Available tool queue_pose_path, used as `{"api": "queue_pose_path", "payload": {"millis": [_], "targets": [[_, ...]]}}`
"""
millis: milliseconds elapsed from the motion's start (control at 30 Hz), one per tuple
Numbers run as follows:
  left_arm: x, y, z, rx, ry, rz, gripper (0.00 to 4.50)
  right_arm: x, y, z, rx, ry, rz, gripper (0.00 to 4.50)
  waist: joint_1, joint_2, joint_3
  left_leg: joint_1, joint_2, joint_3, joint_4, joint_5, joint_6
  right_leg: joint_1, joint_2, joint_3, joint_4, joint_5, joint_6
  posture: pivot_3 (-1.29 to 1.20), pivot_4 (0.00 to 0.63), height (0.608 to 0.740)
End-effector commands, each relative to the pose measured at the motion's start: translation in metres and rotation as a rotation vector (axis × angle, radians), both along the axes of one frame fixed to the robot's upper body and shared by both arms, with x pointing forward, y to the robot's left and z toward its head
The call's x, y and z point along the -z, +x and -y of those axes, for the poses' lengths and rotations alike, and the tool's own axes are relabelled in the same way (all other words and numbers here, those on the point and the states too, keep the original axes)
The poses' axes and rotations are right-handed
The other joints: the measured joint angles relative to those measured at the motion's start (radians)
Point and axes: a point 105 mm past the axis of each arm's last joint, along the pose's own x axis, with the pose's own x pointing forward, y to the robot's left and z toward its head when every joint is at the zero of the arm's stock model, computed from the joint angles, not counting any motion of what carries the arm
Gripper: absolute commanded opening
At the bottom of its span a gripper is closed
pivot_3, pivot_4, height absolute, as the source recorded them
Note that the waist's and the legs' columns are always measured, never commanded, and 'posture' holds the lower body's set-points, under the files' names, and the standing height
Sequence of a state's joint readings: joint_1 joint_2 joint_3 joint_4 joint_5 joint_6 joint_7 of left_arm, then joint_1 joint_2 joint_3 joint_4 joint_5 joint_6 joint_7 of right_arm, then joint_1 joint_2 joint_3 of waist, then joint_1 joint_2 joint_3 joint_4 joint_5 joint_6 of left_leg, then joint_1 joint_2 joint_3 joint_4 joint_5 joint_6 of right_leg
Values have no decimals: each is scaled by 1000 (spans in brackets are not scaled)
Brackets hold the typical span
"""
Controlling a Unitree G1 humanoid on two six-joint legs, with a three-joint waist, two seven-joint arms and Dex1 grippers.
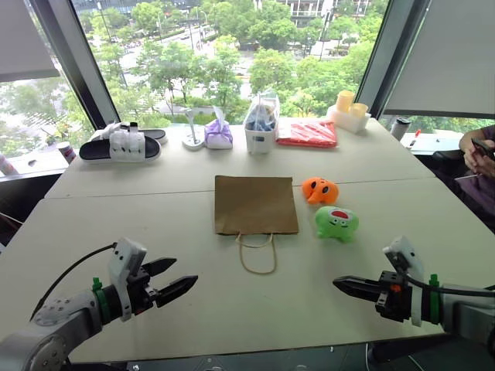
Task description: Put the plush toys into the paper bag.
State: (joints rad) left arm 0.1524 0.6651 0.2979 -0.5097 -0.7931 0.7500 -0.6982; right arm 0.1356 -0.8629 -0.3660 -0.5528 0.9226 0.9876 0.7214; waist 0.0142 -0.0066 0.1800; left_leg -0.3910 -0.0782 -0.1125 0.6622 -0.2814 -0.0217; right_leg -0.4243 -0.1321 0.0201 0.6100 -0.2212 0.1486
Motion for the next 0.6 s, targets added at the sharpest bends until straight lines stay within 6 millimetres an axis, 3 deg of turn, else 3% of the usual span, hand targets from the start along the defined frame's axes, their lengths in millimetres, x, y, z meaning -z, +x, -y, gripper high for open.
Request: {"api": "queue_pose_path", "payload": {"millis": [33, 233, 333, 467, 600], "targets": [[-5, 0, -3, 1, 20, 35, 4439, -7, 1, -3, -10, 4, 46, 0, 0, 0, 0, 0, 0, 0, 0, 0, 0, 0, 0, 0, 0, 0, 0, 0, 150, 740], [-12, 8, -7, 26, 78, 80, 4439, -10, 7, -2, 2, -6, 61, 0, 0, 0, 0, 0, 0, 0, 0, 0, 0, 0, 0, 0, 0, 0, 0, 0, 150, 740], [-24, 22, -4, 100, 172, 166, 4439, -15, 8, -3, 8, 8, 77, 0, 4, 0, 0, 0, 0, 0, 0, 0, 0, 0, 0, 0, 0, 0, 0, 0, 150, 740], [-33, 48, 26, 315, 360, 355, 4439, -11, 11, -9, 16, 19, 81, 0, 12, 0, 0, 0, -1, 0, 0, 0, 0, 1, 0, -1, -1, 0, 0, 0, 150, 740], [-27, 75, 68, 515, 441, 513, 4439, -9, 15, -17, 33, 40, 98, 0, 23, 0, 0, 0, -1, 2, 0, 0, 0, 0, 0, 0, -1, 0, 0, 0, 150, 740]]}}
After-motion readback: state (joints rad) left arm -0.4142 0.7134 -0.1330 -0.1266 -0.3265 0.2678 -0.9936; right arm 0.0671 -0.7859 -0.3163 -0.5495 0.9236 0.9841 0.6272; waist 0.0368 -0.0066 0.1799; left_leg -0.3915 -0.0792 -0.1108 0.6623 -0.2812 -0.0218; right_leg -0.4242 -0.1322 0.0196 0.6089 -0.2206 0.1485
